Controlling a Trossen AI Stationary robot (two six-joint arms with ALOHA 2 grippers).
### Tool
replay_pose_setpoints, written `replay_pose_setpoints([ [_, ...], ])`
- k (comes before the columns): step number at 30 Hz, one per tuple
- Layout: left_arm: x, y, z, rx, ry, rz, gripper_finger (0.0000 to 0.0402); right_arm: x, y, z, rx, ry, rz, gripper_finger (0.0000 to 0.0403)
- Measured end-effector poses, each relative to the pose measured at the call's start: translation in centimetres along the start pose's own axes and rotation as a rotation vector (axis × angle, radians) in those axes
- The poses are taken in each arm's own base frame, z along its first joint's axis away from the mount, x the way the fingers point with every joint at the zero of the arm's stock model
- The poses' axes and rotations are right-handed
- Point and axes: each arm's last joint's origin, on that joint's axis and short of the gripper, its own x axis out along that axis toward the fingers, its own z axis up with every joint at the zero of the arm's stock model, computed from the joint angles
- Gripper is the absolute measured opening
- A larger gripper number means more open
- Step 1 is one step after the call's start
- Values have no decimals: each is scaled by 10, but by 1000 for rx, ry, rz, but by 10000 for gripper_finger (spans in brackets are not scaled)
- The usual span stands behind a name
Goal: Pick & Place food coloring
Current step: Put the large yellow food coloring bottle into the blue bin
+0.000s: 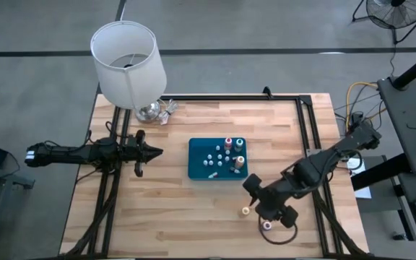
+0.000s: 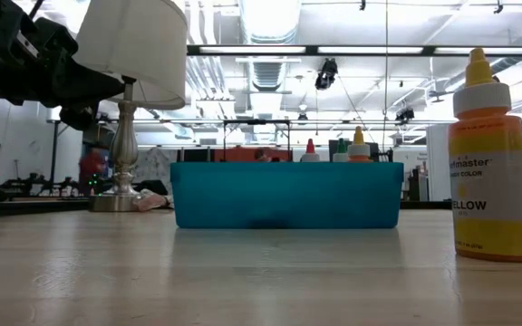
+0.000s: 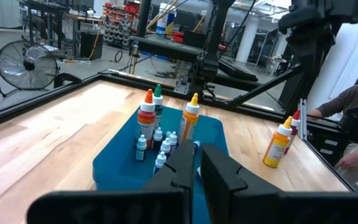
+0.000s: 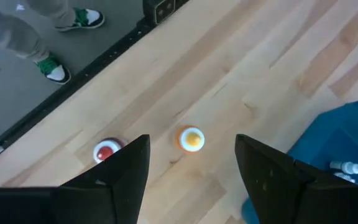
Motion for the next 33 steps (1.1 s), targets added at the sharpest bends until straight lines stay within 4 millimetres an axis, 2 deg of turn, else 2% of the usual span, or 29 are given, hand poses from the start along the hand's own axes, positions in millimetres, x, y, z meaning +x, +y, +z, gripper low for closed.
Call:
replay_pose_setpoints([
  [20, 0, 0, 0, 0, 0, 1, 2, 61, -11, -1, 53, 175, 31, 226],
  [33, 0, 0, 0, 0, 0, 0, 2, 98, -16, -5, 18, 272, 60, 226],
])
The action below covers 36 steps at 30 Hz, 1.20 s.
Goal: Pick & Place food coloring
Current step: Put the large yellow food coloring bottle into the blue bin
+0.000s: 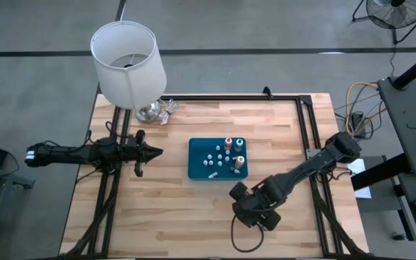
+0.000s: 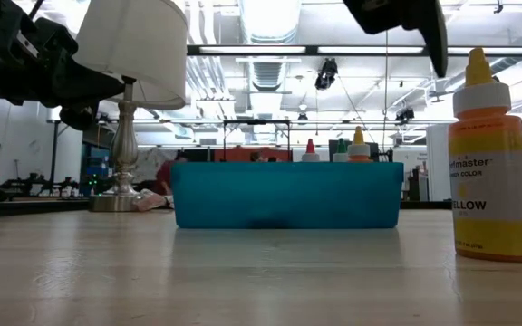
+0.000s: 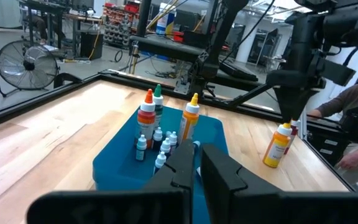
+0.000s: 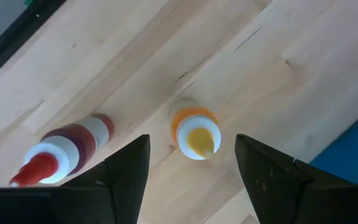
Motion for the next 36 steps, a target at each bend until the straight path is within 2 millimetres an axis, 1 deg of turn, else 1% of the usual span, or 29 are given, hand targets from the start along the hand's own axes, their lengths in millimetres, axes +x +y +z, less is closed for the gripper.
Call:
replay_pose_setpoints([
  [15, 0, 0, 0, 0, 0, 0, 2, 24, -6, 0, -14, 64, 15, 226],
  [23, 0, 0, 0, 0, 0, 0, 2, 25, -9, 0, -8, 56, 10, 220],
  [27, 0, 0, 0, 0, 0, 0, 2, 25, -10, 0, -8, 55, 9, 193],
  [34, 0, 0, 0, 0, 0, 0, 2, 25, -12, -1, -19, 54, 11, 106],
  [36, 0, 0, 0, 0, 0, 0, 2, 25, -12, -1, -24, 47, 26, 100],
])
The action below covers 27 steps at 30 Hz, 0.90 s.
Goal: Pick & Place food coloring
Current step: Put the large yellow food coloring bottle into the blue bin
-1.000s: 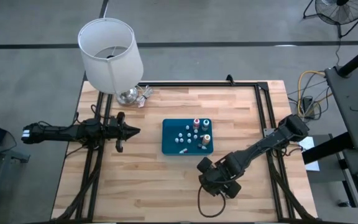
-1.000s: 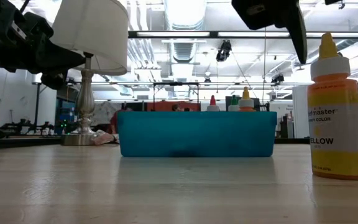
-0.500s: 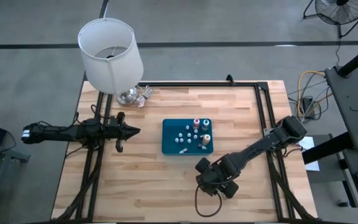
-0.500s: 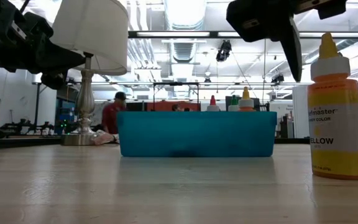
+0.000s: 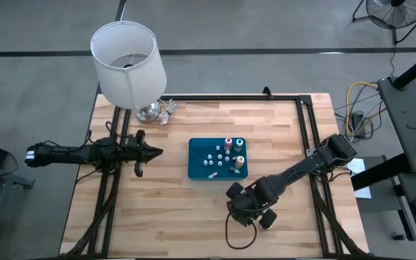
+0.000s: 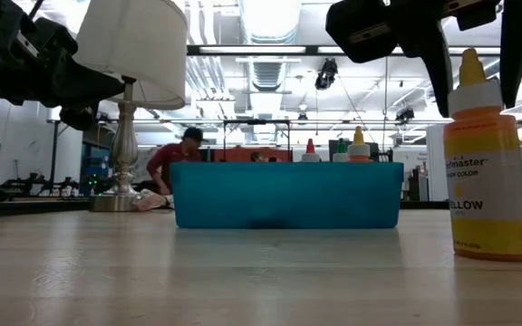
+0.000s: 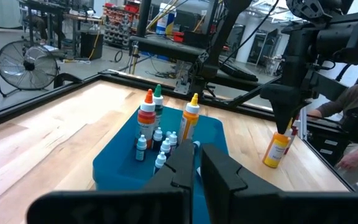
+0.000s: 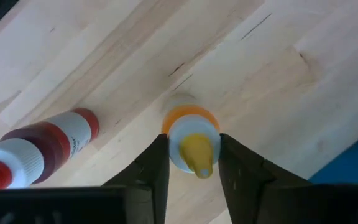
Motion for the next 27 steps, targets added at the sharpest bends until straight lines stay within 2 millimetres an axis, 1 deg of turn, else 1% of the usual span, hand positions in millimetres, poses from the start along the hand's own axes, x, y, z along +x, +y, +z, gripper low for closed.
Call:
replay_pose_setpoints([
  [8, 0, 0, 0, 0, 0, 0, 2, -1, 0, 0, -7, -4, 8, 100],
  [11, 0, 0, 0, 0, 0, 0, 2, -7, 0, 0, -5, -3, 10, 100],
  [15, 0, 0, 0, 0, -1, 0, 2, -28, -1, 3, 11, -46, -6, 100],
  [19, 0, 0, 0, 0, -1, 0, 2, -54, -10, 3, 62, -98, -30, 100],
  [24, 0, 0, 0, 0, 0, 0, 2, -84, -28, 3, 107, -159, -70, 100],
  [27, 0, 0, 0, 0, -1, 0, 2, -96, -44, -1, 123, -178, -104, 100],
])
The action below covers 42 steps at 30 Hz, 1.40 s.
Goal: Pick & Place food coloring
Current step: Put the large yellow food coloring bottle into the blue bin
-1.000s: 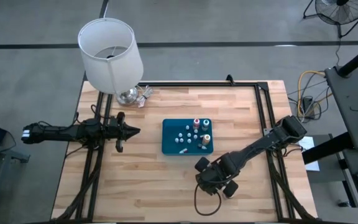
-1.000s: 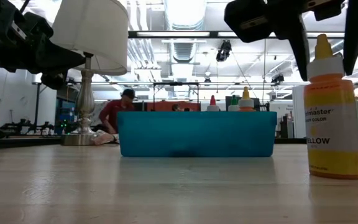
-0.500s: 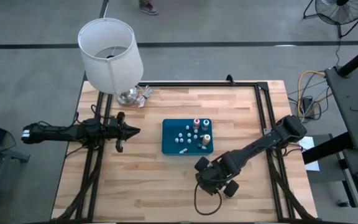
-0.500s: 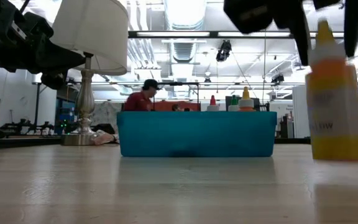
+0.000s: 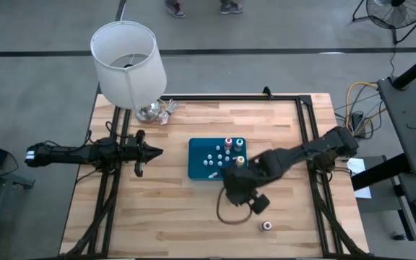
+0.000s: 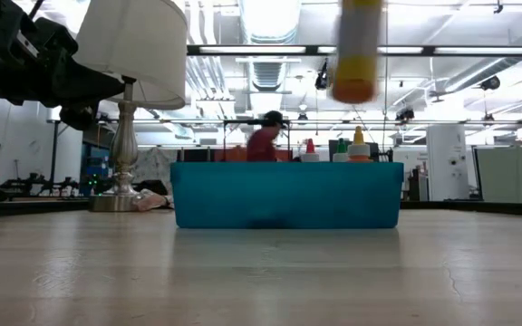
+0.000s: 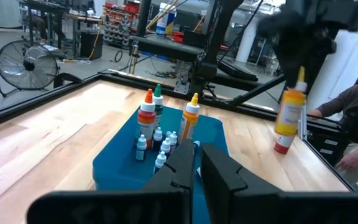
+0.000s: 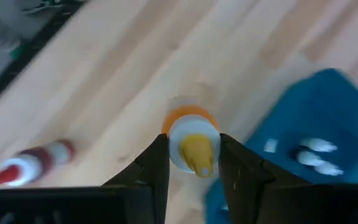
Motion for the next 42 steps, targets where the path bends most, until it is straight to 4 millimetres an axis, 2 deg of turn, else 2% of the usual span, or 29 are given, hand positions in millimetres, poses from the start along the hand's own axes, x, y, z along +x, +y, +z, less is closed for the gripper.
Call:
replay_pose_setpoints([
  [5, 0, 0, 0, 0, 1, 0, 2, -8, -27, -6, 39, -15, -44, 100],
  [13, 0, 0, 0, 0, 0, 0, 2, -10, -63, -25, 151, 3, -82, 100],
  [22, 0, 0, 0, 0, 0, 0, 2, -13, -94, -48, 304, 39, -108, 100],
  [29, 0, 0, 0, 0, 0, 0, 2, -10, -104, -58, 298, 63, -110, 100],
  [42, 0, 0, 0, 0, 1, 0, 2, 12, -97, -70, 234, 136, -62, 100],
])
